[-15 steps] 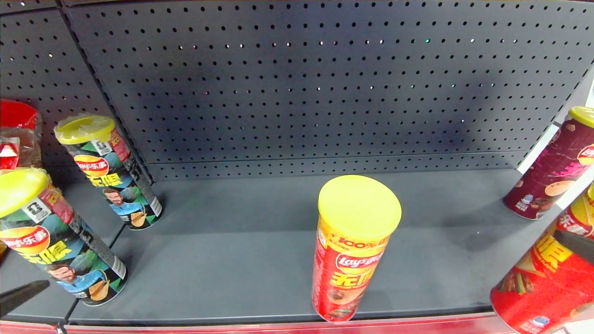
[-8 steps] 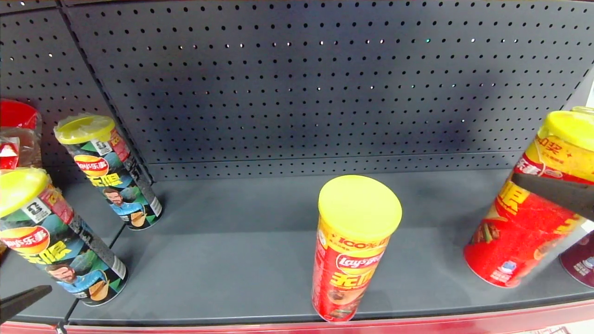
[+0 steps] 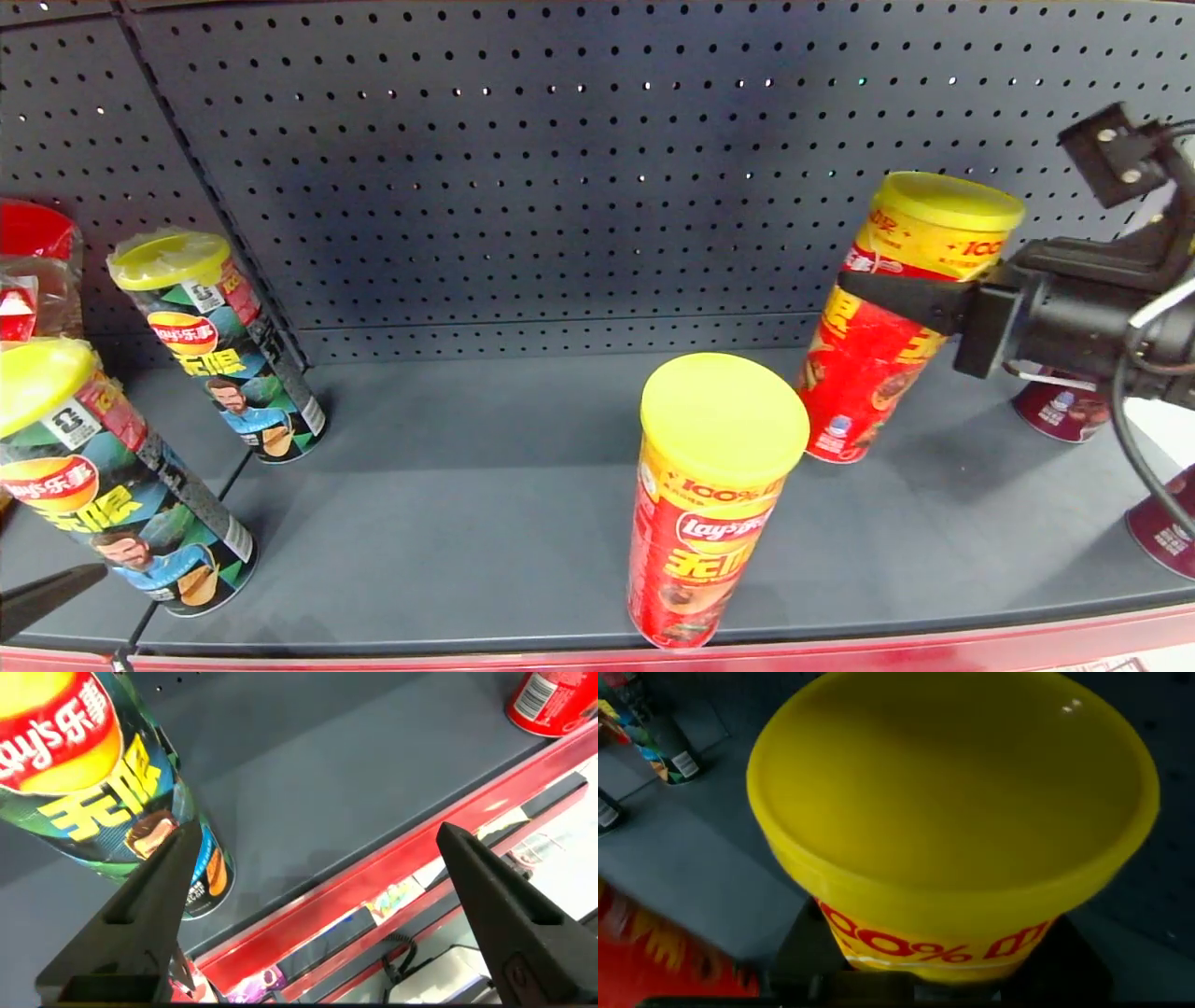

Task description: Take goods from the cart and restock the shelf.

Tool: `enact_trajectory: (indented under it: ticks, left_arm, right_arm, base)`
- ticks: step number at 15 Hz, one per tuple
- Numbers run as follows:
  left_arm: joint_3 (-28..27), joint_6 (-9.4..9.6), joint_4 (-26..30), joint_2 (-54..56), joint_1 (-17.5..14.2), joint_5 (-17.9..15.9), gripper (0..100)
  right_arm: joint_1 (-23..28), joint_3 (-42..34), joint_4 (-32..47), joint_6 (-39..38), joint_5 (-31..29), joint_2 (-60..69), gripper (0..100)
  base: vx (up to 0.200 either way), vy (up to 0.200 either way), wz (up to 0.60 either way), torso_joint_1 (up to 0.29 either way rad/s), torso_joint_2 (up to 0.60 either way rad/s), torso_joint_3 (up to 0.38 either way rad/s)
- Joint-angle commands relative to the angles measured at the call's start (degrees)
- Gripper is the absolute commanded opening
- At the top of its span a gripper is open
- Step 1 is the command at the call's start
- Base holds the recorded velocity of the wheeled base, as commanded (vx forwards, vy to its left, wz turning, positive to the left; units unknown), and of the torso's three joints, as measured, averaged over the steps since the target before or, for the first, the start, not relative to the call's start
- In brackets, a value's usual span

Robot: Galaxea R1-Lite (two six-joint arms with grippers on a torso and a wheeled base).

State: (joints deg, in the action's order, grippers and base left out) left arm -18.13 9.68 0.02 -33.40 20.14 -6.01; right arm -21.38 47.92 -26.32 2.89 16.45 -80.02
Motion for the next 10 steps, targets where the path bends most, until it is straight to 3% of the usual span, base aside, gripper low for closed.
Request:
enact_trajectory:
  ticks: [1,10]
  left_arm:
    - [-1.12,-0.01,-0.02,-1.75,-0.01,0.12,100]
    - [-1.21,0.16,-0.02,-3.25,-0.01,0.38,100]
  right_arm:
    - [-2.08,3.93,-2.33,-0.25,0.69,-8.75,0]
    - [-8.32,9.74,-2.77,-0.34,1.57,-15.43,0]
  base:
    - [0.000,0.000,0.00,0.000,0.00,0.000]
    - [0.000,0.000,0.00,0.000,0.00,0.000]
